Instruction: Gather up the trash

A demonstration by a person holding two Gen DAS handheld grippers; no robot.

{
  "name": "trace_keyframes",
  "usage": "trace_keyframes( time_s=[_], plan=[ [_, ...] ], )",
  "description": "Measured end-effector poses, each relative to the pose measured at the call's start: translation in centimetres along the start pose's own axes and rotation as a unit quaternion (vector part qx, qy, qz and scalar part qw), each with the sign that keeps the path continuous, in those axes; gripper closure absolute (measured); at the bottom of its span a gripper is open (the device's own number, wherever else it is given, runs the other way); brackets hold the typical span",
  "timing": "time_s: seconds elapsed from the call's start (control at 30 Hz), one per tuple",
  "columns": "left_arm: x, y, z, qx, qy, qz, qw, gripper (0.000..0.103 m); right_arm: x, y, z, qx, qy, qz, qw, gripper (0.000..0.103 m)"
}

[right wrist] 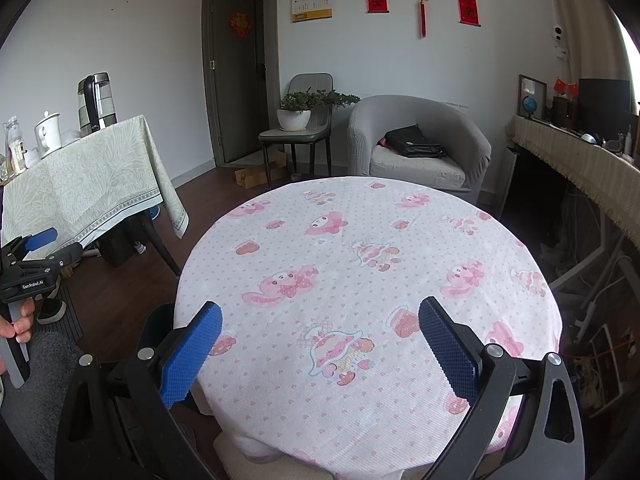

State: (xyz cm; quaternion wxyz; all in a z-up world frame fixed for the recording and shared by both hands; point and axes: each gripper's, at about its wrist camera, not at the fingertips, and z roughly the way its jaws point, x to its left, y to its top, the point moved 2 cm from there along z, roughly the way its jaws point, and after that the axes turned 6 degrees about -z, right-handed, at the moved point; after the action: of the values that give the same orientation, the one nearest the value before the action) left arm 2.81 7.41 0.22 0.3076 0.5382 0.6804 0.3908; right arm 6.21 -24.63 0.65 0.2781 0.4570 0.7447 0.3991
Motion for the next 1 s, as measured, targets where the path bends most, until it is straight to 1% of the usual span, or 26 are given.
trace_keyframes(
  time_s=[1.0],
  plan=[
    [0.01,-0.02,0.01,0.000,0.000,0.000,1.0000,0.003,-0.02,-0.04,0.03,0.002,-0.001,-0.003,1.000,0.004]
  ],
)
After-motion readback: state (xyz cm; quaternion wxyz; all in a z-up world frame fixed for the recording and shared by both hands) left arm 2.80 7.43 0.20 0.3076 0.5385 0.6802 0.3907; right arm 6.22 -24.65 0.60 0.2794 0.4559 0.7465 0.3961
